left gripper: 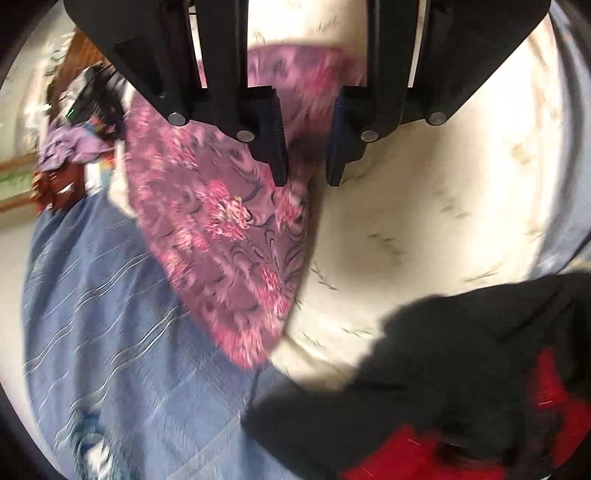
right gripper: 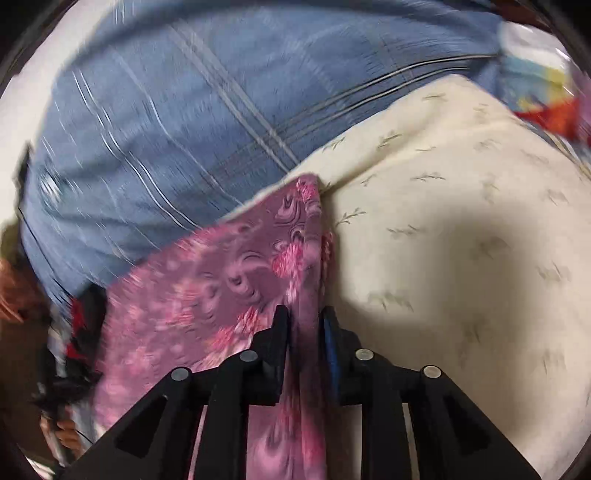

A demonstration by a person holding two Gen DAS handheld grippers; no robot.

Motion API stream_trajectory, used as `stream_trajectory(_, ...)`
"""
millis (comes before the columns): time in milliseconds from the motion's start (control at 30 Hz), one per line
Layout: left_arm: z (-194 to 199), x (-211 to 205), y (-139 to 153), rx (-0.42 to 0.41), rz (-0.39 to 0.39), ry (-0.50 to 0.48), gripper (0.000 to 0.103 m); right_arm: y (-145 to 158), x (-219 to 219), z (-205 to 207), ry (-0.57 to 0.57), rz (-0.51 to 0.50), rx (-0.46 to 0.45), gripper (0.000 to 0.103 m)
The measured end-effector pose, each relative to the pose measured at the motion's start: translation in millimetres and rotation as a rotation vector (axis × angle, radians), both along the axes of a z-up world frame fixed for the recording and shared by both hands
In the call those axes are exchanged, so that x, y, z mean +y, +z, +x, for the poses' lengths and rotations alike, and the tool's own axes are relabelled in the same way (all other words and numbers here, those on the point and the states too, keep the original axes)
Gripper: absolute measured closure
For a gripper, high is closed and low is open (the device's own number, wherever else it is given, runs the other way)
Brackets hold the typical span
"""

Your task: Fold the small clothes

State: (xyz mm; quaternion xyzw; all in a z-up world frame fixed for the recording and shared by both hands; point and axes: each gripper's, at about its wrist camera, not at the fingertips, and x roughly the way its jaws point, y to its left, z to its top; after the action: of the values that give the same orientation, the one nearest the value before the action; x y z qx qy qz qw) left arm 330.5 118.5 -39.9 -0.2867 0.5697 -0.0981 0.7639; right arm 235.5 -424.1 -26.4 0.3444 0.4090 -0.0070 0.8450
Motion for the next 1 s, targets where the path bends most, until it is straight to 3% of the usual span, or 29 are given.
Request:
stream_trajectory(33,-11,2,5,-0.010,-0.021,0.008,0.068,1,-4,-18,-0.012,0.039,-0.014,0.071)
stream_trajectory(67,-22,9,9,-0.021,-0.050,0.018,0.048,0,-8,-38,-0.031,0.073,-0.023,0.059)
stream_trajectory(133,-44,9,10,-0.043,-0.108,0.037,0.024,-4,-11,-72,-0.066,0.141,-0.043,0.052)
stream_trajectory(167,-57,15,7,-0.056,-0.146,0.048,0.020,-8,-11,-89,-0.085,0.177,-0.046,0.051)
stream_trajectory(233,-73,11,-6,-0.058,-0.249,0.065,0.020,-16,-8,-109,-0.121,0.240,-0.052,0.049)
stream_trajectory(333,-77,4,-39,0.034,-0.393,0.108,0.020,-32,2,-122,-0.129,0.343,-0.057,0.049)
stream_trajectory(400,-75,-1,-47,0.057,-0.436,0.136,0.020,-31,6,-117,-0.128,0.354,-0.085,0.048)
stream_trajectory(533,-66,-4,-39,0.027,-0.457,0.171,0.019,-27,26,-89,-0.108,0.330,-0.082,0.046)
stream_trajectory(600,-54,-14,-44,0.050,-0.435,0.190,0.020,-25,35,-81,-0.119,0.282,-0.070,0.053)
stream_trajectory(633,-51,-17,-44,0.047,-0.427,0.203,0.027,-24,38,-77,-0.115,0.276,-0.084,0.058)
stream_trajectory(667,-49,-19,-39,0.034,-0.382,0.218,0.063,-25,39,-75,-0.104,0.276,-0.088,0.090)
stream_trajectory(700,-46,-22,-37,0.036,-0.353,0.212,0.086,-25,39,-73,-0.096,0.274,-0.086,0.098)
stream_trajectory(733,-45,-24,-36,0.047,-0.352,0.201,0.100,-21,35,-73,-0.096,0.285,-0.104,0.098)
stream_trajectory(867,-67,-27,-16,0.001,-0.351,0.210,0.100,21,14,-90,-0.085,0.263,-0.227,0.099)
stream_trajectory(900,-75,-32,-10,-0.013,-0.321,0.196,0.100,32,7,-95,-0.080,0.242,-0.248,0.099)
stream_trajectory(1000,-86,-49,-22,0.019,-0.224,0.154,0.099,30,-2,-98,-0.065,0.155,-0.183,0.099)
